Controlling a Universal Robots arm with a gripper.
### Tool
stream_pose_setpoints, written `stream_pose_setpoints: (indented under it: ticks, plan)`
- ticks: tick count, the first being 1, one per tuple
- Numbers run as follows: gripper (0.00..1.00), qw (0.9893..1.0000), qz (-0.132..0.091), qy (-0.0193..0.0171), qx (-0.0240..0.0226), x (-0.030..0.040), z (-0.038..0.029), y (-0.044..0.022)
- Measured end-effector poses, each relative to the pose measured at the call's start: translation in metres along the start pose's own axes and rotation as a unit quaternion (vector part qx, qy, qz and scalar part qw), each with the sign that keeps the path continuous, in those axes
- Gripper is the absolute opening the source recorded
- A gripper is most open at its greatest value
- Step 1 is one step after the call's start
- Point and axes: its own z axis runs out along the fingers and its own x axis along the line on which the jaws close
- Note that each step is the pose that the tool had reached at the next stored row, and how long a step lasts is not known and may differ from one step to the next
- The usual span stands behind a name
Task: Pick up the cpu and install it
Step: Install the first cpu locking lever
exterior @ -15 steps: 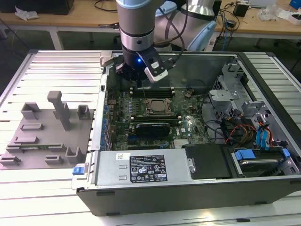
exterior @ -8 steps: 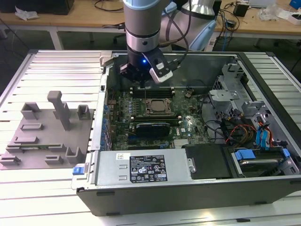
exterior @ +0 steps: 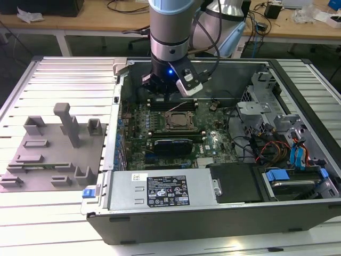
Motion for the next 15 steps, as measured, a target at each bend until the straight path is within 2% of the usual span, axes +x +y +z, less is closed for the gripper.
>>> stream_pose_setpoints:
  ticks: [4, 6, 10, 11, 12, 15]
  plan:
    - [0.11, 1.0, 0.001, 0.0001, 0.0001, -0.0006, 0.0002, -0.0002]
    - [0.11, 1.0, 0.007, -0.0013, 0.0002, -0.0014, 0.0018, -0.0009]
    - [0.11, 0.9995, 0.032, -0.0074, 0.0012, -0.002, 0.0075, -0.0029]
    - [0.11, 0.9993, 0.036, -0.0085, 0.0014, -0.0034, 0.0098, -0.0036]
    - [0.11, 0.9992, 0.04, -0.0094, 0.0014, -0.0095, 0.0139, -0.005]
    - [0.11, 0.9991, 0.042, -0.01, 0.0016, -0.0148, 0.016, -0.0058]
